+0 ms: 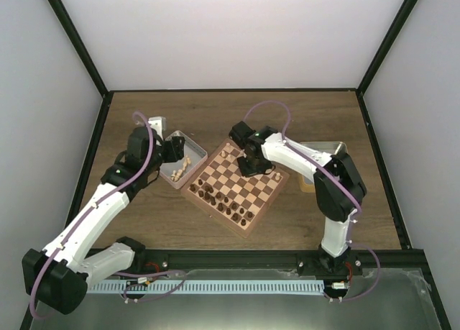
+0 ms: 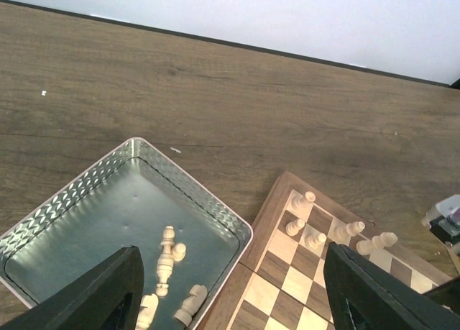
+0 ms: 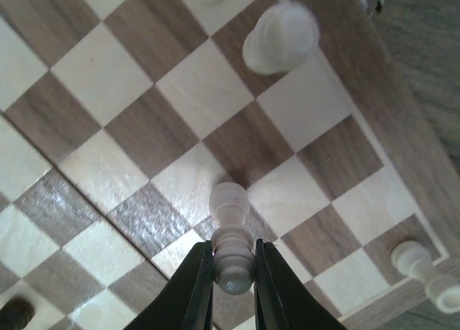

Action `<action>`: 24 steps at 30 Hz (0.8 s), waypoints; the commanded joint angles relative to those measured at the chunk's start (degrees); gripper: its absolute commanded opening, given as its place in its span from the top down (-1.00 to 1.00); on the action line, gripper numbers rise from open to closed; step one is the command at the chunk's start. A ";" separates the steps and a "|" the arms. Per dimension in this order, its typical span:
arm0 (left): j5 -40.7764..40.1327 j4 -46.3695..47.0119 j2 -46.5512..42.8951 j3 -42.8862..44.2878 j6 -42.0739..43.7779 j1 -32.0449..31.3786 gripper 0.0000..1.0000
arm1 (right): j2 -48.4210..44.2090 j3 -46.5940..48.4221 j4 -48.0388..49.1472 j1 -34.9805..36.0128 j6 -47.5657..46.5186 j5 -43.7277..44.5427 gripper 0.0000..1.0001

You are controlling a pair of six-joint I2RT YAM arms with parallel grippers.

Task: Set up the chess pieces on the board
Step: Place the chess piece on the chessboard.

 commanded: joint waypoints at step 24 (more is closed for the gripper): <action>-0.07 1.63 -0.91 -1.58 1.17 0.15 -0.43 | 6.78 8.97 0.21 -5.86 -3.57 4.31 0.83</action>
